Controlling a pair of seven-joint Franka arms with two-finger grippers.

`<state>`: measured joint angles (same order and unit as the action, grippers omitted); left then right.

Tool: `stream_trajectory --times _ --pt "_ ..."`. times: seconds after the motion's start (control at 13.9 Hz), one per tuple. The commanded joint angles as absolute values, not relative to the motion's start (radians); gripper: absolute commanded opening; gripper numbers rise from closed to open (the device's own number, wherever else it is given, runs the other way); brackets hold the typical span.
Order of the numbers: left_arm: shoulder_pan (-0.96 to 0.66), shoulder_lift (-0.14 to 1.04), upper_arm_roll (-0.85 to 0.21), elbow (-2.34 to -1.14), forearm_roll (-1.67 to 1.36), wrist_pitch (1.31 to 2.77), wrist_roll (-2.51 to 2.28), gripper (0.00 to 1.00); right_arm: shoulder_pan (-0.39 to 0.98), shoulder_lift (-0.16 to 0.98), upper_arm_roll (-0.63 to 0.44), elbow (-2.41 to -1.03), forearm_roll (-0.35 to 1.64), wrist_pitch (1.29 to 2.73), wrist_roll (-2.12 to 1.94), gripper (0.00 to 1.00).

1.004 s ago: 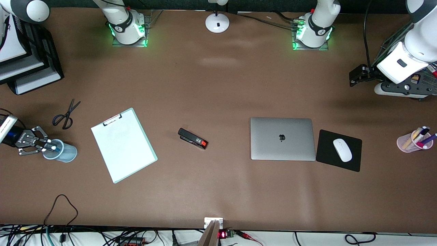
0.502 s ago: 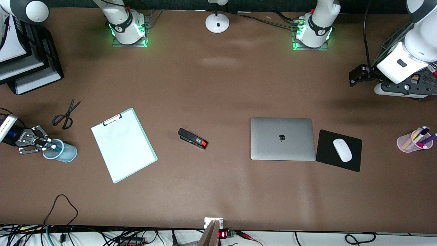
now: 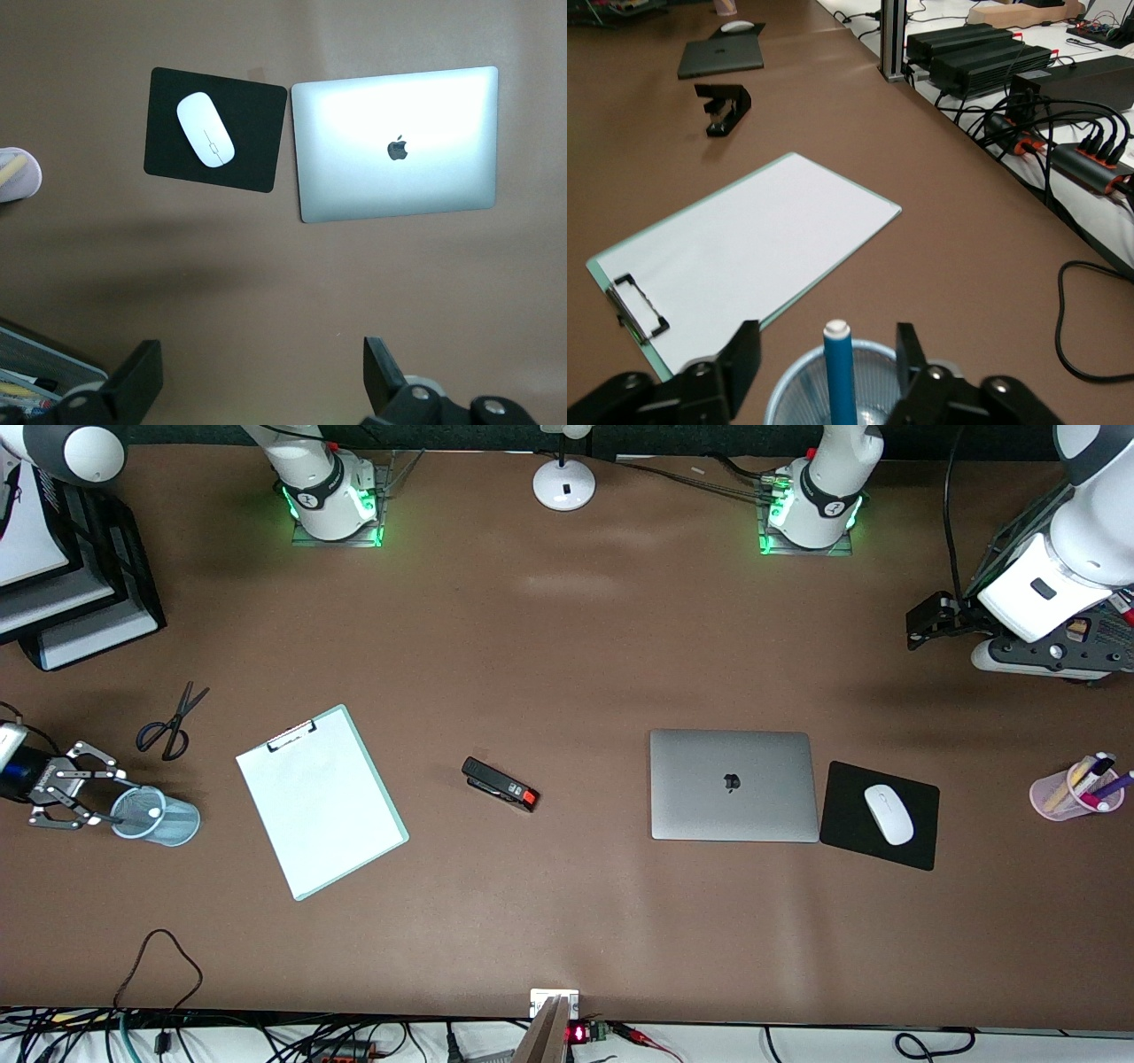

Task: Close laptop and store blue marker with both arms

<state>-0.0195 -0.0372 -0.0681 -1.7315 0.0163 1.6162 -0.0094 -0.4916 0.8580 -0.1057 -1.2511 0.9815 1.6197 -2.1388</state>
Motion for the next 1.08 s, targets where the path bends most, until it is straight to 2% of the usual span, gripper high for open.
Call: stream_trajectory --times 0.0,0.29,0.57,1.0 --pt "-0.026 -0.037 -0.060 -1.717 -0.003 1.598 -0.003 1.00 -0.494 0.847 -0.101 -1.166 0.928 1.533 -2.016 1.00" --pt "-0.026 -0.037 -0.060 -1.717 -0.005 1.598 -0.003 1.00 -0.476 0.833 -0.098 -1.109 0.887 1.468 -1.873 1.00" --pt "-0.026 -0.037 -0.060 -1.717 -0.006 1.598 -0.003 1.00 -0.430 0.747 -0.098 -1.075 0.812 1.433 -1.723 1.00" --pt "-0.026 -0.037 -0.060 -1.717 -0.006 1.598 -0.005 1.00 -0.278 0.634 -0.101 -1.075 0.663 1.439 -1.490 1.00"
